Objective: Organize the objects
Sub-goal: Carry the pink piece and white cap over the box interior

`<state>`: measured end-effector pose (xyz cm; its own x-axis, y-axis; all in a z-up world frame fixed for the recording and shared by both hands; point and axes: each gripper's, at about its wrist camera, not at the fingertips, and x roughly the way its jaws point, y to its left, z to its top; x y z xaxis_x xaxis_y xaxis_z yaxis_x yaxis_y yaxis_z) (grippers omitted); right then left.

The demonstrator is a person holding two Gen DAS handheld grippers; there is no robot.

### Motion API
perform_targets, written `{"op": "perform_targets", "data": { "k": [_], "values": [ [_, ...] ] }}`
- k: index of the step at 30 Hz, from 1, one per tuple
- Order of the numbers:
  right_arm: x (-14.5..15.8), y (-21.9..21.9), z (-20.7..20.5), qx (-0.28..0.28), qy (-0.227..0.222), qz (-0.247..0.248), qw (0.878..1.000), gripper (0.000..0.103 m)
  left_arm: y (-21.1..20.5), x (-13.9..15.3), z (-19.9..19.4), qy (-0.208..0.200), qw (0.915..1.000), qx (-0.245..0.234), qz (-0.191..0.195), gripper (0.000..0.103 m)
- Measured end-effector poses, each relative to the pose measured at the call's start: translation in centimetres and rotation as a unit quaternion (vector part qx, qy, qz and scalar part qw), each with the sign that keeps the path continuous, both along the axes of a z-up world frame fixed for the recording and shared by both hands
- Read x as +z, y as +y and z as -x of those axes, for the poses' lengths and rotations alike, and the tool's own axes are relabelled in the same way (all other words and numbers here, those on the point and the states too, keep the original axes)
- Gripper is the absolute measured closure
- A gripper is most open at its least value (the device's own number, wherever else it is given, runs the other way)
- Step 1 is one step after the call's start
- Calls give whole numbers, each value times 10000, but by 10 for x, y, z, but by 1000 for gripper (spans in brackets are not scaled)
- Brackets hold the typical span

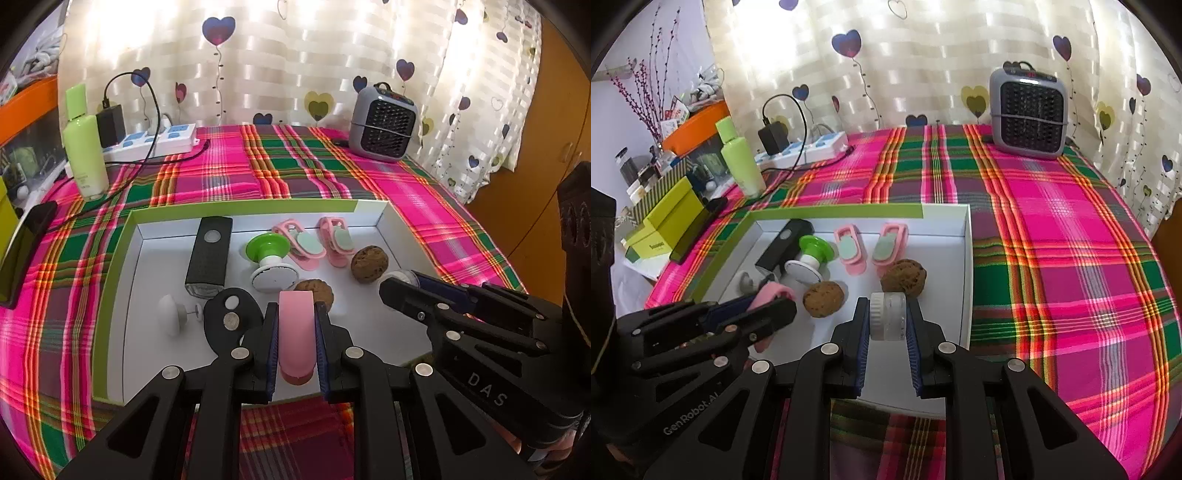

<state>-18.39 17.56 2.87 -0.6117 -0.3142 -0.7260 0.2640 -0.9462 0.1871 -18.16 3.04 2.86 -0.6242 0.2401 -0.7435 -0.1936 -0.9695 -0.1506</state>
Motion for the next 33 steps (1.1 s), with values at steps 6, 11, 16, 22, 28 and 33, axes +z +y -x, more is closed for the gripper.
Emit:
{"op": "perform_targets", "data": {
  "k": [6, 11, 16, 22, 28, 33],
  "values": [
    [-5, -2, 6, 47, -73, -58, 9999, 83, 0, -8, 7, -150, 9999, 42, -21, 87],
    [-8, -2, 9, 52, -88, -75, 9999, 83, 0, -10, 9, -163, 9999, 42, 0, 87],
    [-9, -4, 11, 81, -64, -151, 9998, 83, 0, -13, 12, -187, 9998, 80, -1, 87],
    [-10, -6, 12, 133, -40, -207, 9997, 83, 0, -15, 15, -237, 9997, 83, -15, 87],
    [-10, -7, 12, 136, -32, -251, 9996, 83, -1, -18, 17, -302, 9995, 106, -36, 87],
    [-10, -7, 12, 130, -30, -278, 9995, 83, -2, -18, 17, -304, 9995, 104, -38, 87]
  ]
}}
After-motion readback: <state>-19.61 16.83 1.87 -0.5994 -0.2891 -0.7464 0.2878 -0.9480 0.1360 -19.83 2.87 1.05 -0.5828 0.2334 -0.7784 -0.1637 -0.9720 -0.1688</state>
